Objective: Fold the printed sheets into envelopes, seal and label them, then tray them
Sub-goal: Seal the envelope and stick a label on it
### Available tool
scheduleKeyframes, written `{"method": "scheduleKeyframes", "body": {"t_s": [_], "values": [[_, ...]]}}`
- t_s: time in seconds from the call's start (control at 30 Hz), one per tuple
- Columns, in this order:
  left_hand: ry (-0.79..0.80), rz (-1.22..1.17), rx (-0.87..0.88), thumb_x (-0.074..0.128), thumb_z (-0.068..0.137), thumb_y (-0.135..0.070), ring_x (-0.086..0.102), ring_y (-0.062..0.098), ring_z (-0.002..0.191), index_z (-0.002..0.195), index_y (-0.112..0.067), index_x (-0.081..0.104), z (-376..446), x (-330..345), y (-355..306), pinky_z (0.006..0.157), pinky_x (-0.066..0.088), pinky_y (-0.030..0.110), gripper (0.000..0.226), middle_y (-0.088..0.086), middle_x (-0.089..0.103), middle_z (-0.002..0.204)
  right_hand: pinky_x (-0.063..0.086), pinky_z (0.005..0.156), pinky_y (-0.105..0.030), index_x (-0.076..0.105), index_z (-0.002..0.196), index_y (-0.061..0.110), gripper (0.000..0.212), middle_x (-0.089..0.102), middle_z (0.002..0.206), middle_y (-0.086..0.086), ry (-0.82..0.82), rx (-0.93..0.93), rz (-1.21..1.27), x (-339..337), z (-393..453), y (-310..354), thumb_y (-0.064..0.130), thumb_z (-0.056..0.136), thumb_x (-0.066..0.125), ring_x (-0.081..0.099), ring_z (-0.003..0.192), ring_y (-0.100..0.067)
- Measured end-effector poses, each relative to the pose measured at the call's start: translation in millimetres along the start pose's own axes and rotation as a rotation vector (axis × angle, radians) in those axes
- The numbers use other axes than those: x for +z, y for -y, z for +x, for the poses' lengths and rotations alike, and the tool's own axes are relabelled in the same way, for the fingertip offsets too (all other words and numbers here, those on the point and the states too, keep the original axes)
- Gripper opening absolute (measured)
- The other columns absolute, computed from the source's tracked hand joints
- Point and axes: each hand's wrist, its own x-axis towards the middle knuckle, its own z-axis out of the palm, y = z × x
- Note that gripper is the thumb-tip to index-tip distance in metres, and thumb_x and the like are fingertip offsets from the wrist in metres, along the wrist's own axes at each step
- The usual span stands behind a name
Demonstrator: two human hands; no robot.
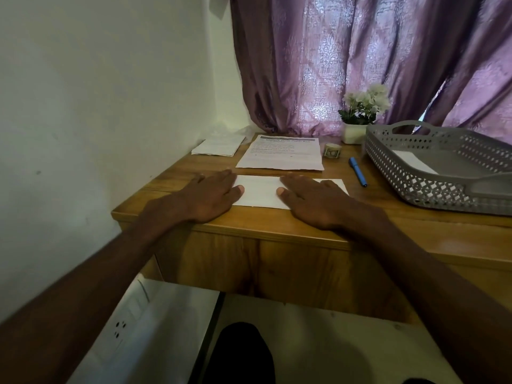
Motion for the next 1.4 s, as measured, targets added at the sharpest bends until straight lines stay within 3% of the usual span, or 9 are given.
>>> {"method": "scheduleKeyframes", "body": {"t_s": [0.3, 0.43, 0.6, 0.73, 0.9, 1.1, 1.23, 1.3, 1.4], "values": [[-0.02, 0.009, -0.008, 0.016, 0.11, -0.051, 0.005, 0.018, 0.16, 0.166, -0.02, 0.009, -1.0, 1.8, -1.6, 0.129, 0.003, 0.046, 0.064, 0.001, 0.004, 0.174, 0.007, 0.126, -0.054, 0.012, 0.163, 0.025, 0.067, 0.007, 0.171, 0.004, -0.067, 0.205, -0.039, -4.0, -26.5, -35.1, 0.059, 0.106, 0.016, 0.009, 0.157, -0.017], [-0.028, 0.016, -0.015, 0.016, 0.11, -0.051, 0.006, 0.019, 0.16, 0.166, -0.021, 0.009, -0.2, 2.1, -1.3, 0.129, 0.004, 0.048, 0.064, 0.001, 0.005, 0.174, 0.004, 0.126, -0.055, 0.015, 0.163, 0.023, 0.064, 0.01, 0.171, 0.004, -0.228, 0.1, -0.016, 0.4, -9.4, 2.7, 0.054, 0.107, 0.018, 0.01, 0.157, -0.015], [-0.017, 0.031, -0.027, 0.015, 0.109, -0.054, 0.006, 0.019, 0.16, 0.166, -0.024, 0.008, 3.3, 2.9, -0.2, 0.129, 0.003, 0.048, 0.065, -0.001, 0.003, 0.174, 0.007, 0.125, -0.059, 0.019, 0.161, 0.025, 0.066, 0.014, 0.171, 0.001, -0.045, 0.043, 0.037, 4.5, 9.8, 28.5, 0.06, 0.105, 0.017, 0.015, 0.157, -0.022], [-0.018, 0.022, -0.019, 0.014, 0.108, -0.054, 0.004, 0.018, 0.16, 0.166, -0.025, 0.007, 4.7, 3.7, 3.0, 0.129, 0.002, 0.047, 0.065, -0.002, 0.003, 0.174, 0.006, 0.125, -0.057, 0.018, 0.162, 0.023, 0.07, 0.012, 0.171, 0.001, -0.097, 0.15, 0.034, 4.1, -7.0, -3.6, 0.062, 0.104, 0.014, 0.012, 0.157, -0.018], [-0.075, 0.012, 0.011, 0.016, 0.109, -0.053, 0.014, 0.02, 0.159, 0.165, -0.03, 0.014, 2.9, 5.2, 1.6, 0.129, 0.005, 0.048, 0.061, -0.002, 0.013, 0.173, 0.032, 0.115, -0.053, 0.05, 0.135, 0.019, 0.062, 0.055, 0.145, -0.004, -0.238, 0.195, 0.038, -0.4, -27.2, -11.6, 0.064, 0.103, 0.022, 0.051, 0.13, -0.023], [-0.162, -0.019, 0.067, 0.028, 0.111, -0.044, 0.034, 0.021, 0.152, 0.163, -0.028, 0.019, -1.9, 1.1, -8.1, 0.125, 0.022, 0.039, 0.056, -0.002, 0.027, 0.169, 0.055, 0.091, -0.042, 0.067, 0.12, 0.014, 0.031, 0.072, 0.118, -0.009, -0.561, 0.196, 0.139, -25.9, 5.0, -38.7, 0.023, 0.093, 0.056, 0.066, 0.104, -0.028], [-0.323, -0.078, 0.111, 0.044, 0.108, -0.043, 0.043, 0.018, 0.145, 0.156, -0.038, 0.036, 0.0, -6.7, -14.7, 0.121, 0.03, 0.037, 0.049, -0.01, 0.038, 0.163, 0.058, 0.08, -0.04, 0.068, 0.105, 0.015, 0.023, 0.07, 0.102, -0.006, -0.61, 0.217, 0.254, -51.3, 44.4, -66.7, 0.007, 0.084, 0.065, 0.067, 0.095, -0.028], [-0.419, -0.186, 0.143, 0.051, 0.106, -0.04, 0.05, 0.014, 0.138, 0.148, -0.039, 0.048, 11.3, -12.9, -19.9, 0.116, 0.036, 0.034, 0.043, -0.013, 0.049, 0.155, 0.052, 0.083, -0.036, 0.065, 0.104, 0.02, 0.022, 0.066, 0.106, -0.005, -0.587, 0.227, 0.176, -63.6, 62.2, -73.8, 0.006, 0.087, 0.063, 0.065, 0.102, -0.03], [-0.496, -0.296, 0.247, 0.055, 0.105, -0.034, 0.056, 0.014, 0.13, 0.143, -0.032, 0.055, 46.3, -24.1, -35.0, 0.111, 0.047, 0.034, 0.038, -0.01, 0.057, 0.148, 0.048, 0.093, -0.034, 0.062, 0.133, 0.018, 0.046, 0.061, 0.136, -0.01, -0.486, 0.228, 0.114, -76.7, 88.2, -82.4, 0.003, 0.09, 0.063, 0.058, 0.122, -0.031]]}}
